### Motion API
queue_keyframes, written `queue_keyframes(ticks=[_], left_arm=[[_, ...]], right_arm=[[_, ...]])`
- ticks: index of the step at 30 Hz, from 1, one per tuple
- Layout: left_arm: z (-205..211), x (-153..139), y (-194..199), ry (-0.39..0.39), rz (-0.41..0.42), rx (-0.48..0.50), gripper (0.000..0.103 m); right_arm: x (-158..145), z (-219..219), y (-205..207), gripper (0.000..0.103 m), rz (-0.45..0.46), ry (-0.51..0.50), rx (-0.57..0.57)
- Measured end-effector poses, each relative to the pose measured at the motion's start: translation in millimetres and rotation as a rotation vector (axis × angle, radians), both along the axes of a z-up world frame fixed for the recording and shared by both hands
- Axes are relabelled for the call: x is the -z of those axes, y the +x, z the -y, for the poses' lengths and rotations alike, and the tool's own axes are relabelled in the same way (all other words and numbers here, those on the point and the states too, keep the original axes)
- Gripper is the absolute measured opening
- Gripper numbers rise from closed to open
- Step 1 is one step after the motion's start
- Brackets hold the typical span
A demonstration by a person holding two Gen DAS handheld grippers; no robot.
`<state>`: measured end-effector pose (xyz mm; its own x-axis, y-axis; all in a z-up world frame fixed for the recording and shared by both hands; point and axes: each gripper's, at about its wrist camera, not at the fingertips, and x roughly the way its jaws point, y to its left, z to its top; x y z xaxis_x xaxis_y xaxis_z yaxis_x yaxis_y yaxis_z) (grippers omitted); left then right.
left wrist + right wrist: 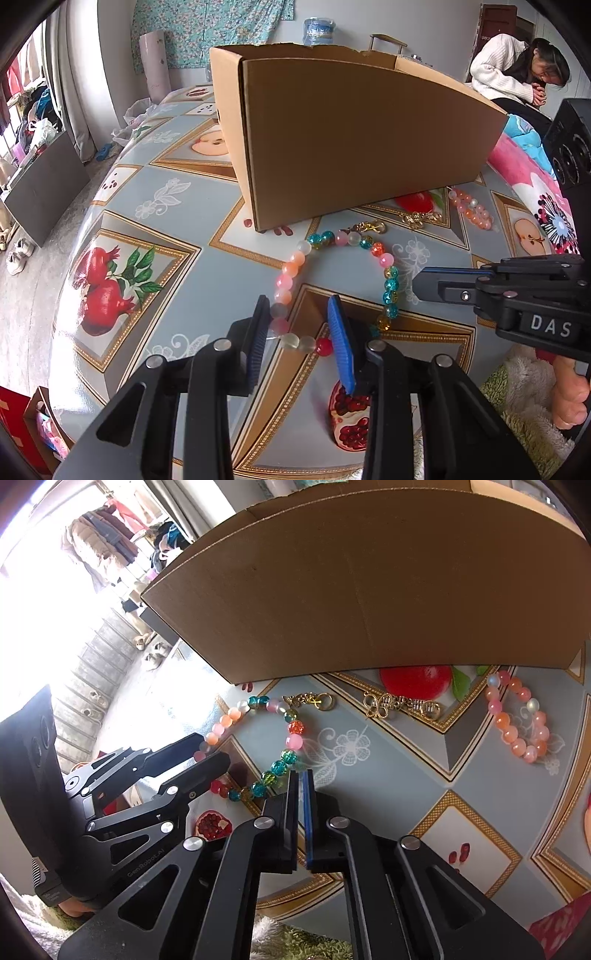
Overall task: Organize jewelry
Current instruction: 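Close the left gripper on the bracelet beads while the right gripper holds the strand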
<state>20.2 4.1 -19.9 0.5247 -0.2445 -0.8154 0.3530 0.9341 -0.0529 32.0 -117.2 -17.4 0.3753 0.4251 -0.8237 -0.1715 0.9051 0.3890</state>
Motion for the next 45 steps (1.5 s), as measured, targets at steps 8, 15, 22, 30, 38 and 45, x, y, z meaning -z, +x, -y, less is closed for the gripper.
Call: queue_keyframes(ticks=[8, 15, 22, 30, 38, 45], left_arm=[[-5, -11, -1, -0.046, 0.048, 0.002, 0.032], [-7, -13, -3, -0.046, 0.048, 0.001, 0.033], [-10, -3, 2, -0.068, 0.005, -0.012, 0.033], [-1, 2, 11, -0.006, 0.028, 0.000, 0.033], [4, 1, 19, 0.013, 0.029, 0.040, 0.021], [6, 0, 8, -0.010, -0.017, 0.065, 0.021]], right_arm=[[-8, 27, -14, 0.033, 0.078, 0.008, 0.028], [6, 20, -1, 0.033, 0.064, 0.028, 0.005], [10, 13, 17, 0.033, 0.062, 0.002, -0.031], [15, -14, 31, 0.012, 0.059, -0.074, -0.072], [19, -25, 30, 0.007, 0.067, -0.096, -0.097], [22, -10, 12, 0.007, 0.045, -0.081, -0.073]])
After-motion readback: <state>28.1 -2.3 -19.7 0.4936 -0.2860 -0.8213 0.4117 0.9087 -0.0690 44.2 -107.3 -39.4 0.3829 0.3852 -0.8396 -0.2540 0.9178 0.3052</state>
